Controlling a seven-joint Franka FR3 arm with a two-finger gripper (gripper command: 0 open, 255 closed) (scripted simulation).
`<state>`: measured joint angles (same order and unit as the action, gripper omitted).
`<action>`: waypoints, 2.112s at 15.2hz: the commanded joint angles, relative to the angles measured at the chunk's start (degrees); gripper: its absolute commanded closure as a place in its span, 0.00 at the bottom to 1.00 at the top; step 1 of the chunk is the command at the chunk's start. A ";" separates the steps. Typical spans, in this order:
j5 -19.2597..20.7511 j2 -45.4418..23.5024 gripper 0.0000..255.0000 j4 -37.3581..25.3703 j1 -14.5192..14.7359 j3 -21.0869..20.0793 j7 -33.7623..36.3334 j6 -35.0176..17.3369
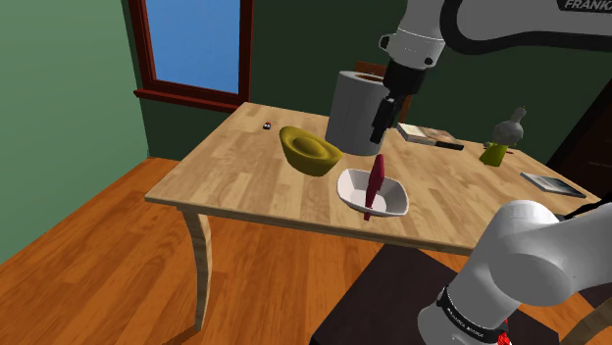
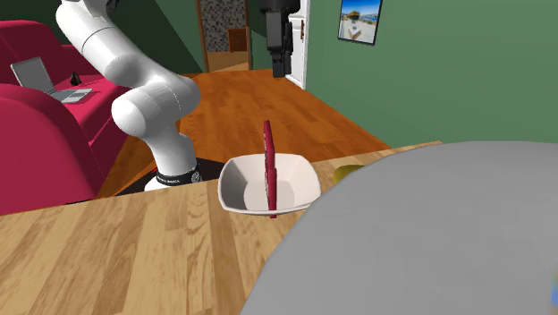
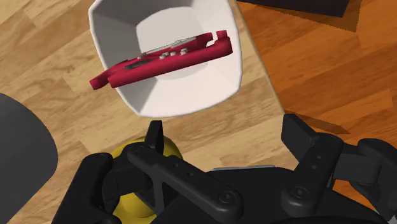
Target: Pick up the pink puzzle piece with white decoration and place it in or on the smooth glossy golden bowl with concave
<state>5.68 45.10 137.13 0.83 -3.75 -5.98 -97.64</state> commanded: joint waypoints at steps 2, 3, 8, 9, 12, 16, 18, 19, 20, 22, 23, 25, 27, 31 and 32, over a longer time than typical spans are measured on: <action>-1.00 -0.44 0.00 1.08 -2.86 -0.92 7.39 -1.05; -2.20 -0.70 0.00 2.26 -5.92 -1.99 14.60 -2.06; -9.50 0.86 0.00 10.12 -19.89 -7.11 50.34 -6.72; -11.03 1.60 0.00 11.75 -22.03 -8.05 56.26 -7.47; -11.29 1.36 0.00 13.91 -22.09 -8.36 56.16 -9.87; -11.53 0.77 0.00 16.66 -22.03 -8.67 56.14 -13.21; -11.57 0.67 0.00 17.05 -22.03 -8.72 56.14 -13.70; -11.57 0.67 0.00 17.05 -22.02 -8.72 56.14 -13.70; -11.57 0.67 0.00 17.05 -22.02 -8.72 56.14 -13.70; -11.57 0.67 0.00 17.05 -22.02 -8.72 56.14 -13.70; -11.57 0.67 0.00 17.05 -22.02 -8.72 56.14 -13.70; -11.57 0.66 1.00 17.04 -22.03 -8.72 56.14 -13.69; -11.57 0.66 1.00 17.04 -22.03 -8.72 56.14 -13.69; -11.57 0.66 1.00 17.04 -22.03 -8.72 56.14 -13.69; -11.57 0.66 1.00 17.04 -22.03 -8.72 56.14 -13.69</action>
<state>-5.89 45.76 154.17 -21.20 -12.47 50.16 -111.34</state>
